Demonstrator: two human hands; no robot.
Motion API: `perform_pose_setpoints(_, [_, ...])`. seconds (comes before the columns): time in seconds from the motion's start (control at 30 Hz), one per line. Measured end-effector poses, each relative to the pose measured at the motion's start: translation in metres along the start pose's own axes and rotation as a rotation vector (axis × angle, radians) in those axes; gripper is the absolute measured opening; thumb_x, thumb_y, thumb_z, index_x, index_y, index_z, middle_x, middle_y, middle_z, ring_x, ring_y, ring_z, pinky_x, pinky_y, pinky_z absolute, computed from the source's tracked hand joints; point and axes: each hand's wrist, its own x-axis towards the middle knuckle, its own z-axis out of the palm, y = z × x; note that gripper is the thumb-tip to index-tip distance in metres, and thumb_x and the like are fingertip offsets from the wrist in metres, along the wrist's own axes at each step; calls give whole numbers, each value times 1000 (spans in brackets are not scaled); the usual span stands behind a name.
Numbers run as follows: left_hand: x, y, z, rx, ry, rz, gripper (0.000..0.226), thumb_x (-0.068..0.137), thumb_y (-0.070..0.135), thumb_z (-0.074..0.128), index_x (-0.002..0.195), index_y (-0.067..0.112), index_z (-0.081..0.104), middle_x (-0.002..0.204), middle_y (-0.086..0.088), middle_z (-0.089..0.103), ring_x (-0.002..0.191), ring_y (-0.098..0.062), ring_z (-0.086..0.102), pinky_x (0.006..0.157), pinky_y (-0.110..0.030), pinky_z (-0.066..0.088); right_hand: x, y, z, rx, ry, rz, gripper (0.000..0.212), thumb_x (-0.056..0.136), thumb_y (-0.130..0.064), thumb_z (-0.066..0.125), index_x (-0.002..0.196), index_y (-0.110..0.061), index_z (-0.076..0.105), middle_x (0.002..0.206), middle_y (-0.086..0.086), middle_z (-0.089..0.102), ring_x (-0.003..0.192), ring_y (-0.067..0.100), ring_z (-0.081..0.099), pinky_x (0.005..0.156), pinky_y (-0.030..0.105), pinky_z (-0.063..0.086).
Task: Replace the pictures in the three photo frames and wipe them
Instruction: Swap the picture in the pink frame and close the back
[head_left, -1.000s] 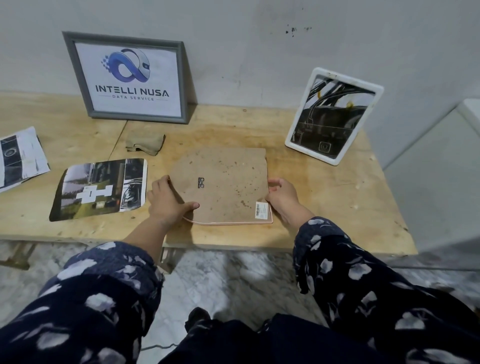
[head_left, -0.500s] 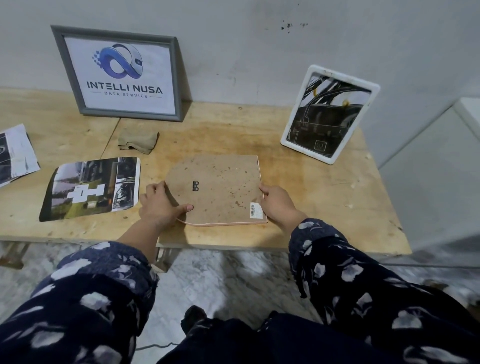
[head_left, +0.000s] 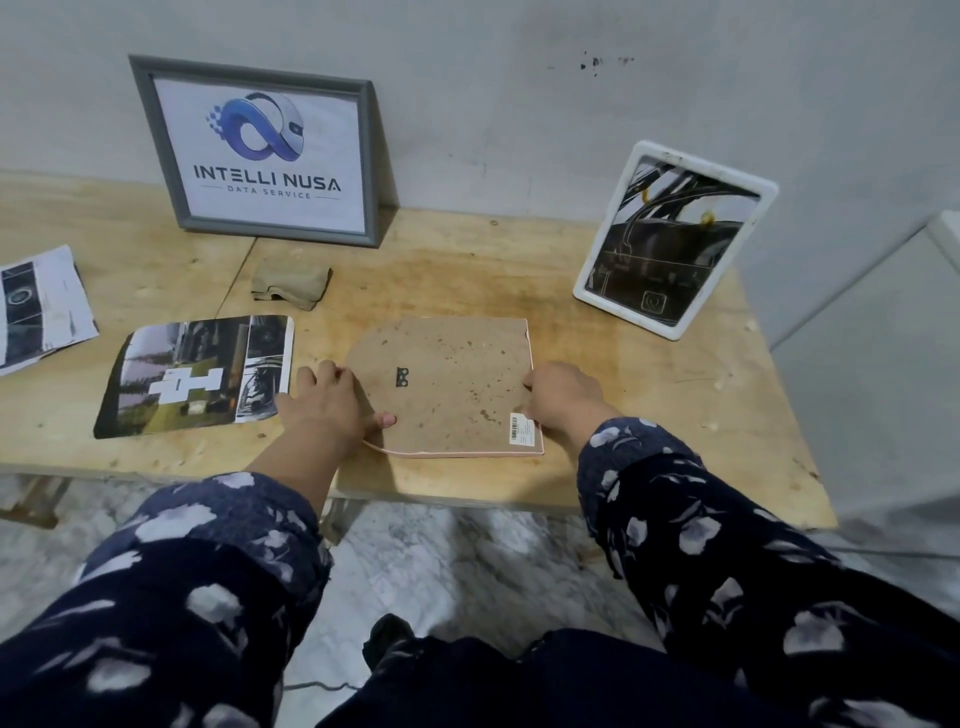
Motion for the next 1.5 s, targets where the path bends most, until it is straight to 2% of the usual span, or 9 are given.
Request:
perform_pose_setpoints(0.23, [3, -6, -7, 162, -20, 93, 92, 76, 80, 45, 144, 19, 31, 139, -3, 31, 130, -27, 26, 92, -47, 40, 5, -6, -17, -57, 12, -97, 67, 76, -23, 78, 134, -18, 45, 146, 1, 33, 130, 28, 32, 103, 49, 37])
perform_pose_setpoints(0.37, [7, -5, -9, 162, -28, 116, 92, 75, 78, 49, 143, 19, 29, 138, -4, 31, 130, -27, 26, 93, -46, 40, 16, -9, -22, -66, -162, -118, 104, 76, -7, 75, 153, -24, 8, 162, -3, -1, 148, 27, -5, 117, 57, 2])
perform_pose_setpoints(0.57, [11, -4, -13, 208, -17, 138, 98, 75, 78, 51, 143, 13, 24, 140, -7, 28, 133, -27, 25, 104, -49, 34, 25, -9, -30, -111, -185, -105, 103, 70, -20, 82, 151, -22, 18, 152, 11, 32, 144, 31, 17, 114, 58, -12])
perform_pose_setpoints(0.7, [30, 0, -23, 155, -110, 309, 126, 68, 69, 68, 153, 16, -9, 161, 0, -10, 148, -23, -2, 116, -55, 12, 28, -15, -35, -138, -197, -87, 95, 70, -23, 81, 147, -18, 26, 149, 15, 34, 146, 36, 5, 114, 58, -13])
perform_pose_setpoints(0.8, [39, 7, -33, 211, -168, 374, 132, 63, 65, 76, 153, 18, -8, 161, 3, -10, 147, -23, 6, 116, -49, 21, 33, -21, -37, -116, -168, -113, 91, 70, -45, 78, 144, -19, 31, 147, 11, 39, 145, 34, 10, 114, 58, -14])
perform_pose_setpoints(0.97, [43, 17, -43, 318, -159, 351, 125, 53, 68, 79, 150, 22, 17, 158, 4, 18, 137, -24, 29, 107, -44, 33, 41, -40, -32, -137, -131, -160, 112, 67, -57, 75, 152, -28, 8, 158, 13, 10, 147, 34, 1, 110, 64, -14])
perform_pose_setpoints(1.17, [48, 24, -47, 363, -153, 357, 122, 49, 71, 79, 146, 20, 26, 147, 0, 34, 132, -26, 32, 106, -46, 32, 49, -62, -36, -109, -295, -248, 113, 78, -23, 77, 153, -25, -6, 160, -5, -16, 147, 24, -12, 114, 57, -3])
perform_pose_setpoints(1.37, [51, 23, -45, 325, -168, 351, 126, 48, 70, 80, 148, 20, 22, 147, 1, 31, 133, -26, 29, 106, -49, 33, 62, -66, -40, -371, -234, -283, 112, 70, -46, 80, 154, -20, 11, 161, -1, 11, 142, 29, 28, 113, 62, -1])
perform_pose_setpoints(1.5, [51, 20, -43, 284, -167, 347, 129, 47, 69, 81, 149, 21, 19, 150, 1, 27, 136, -25, 26, 107, -51, 32, 59, -67, -34, -354, -93, -361, 78, 62, -39, 86, 127, -14, 51, 130, 0, 45, 104, 27, 57, 96, 43, 42])
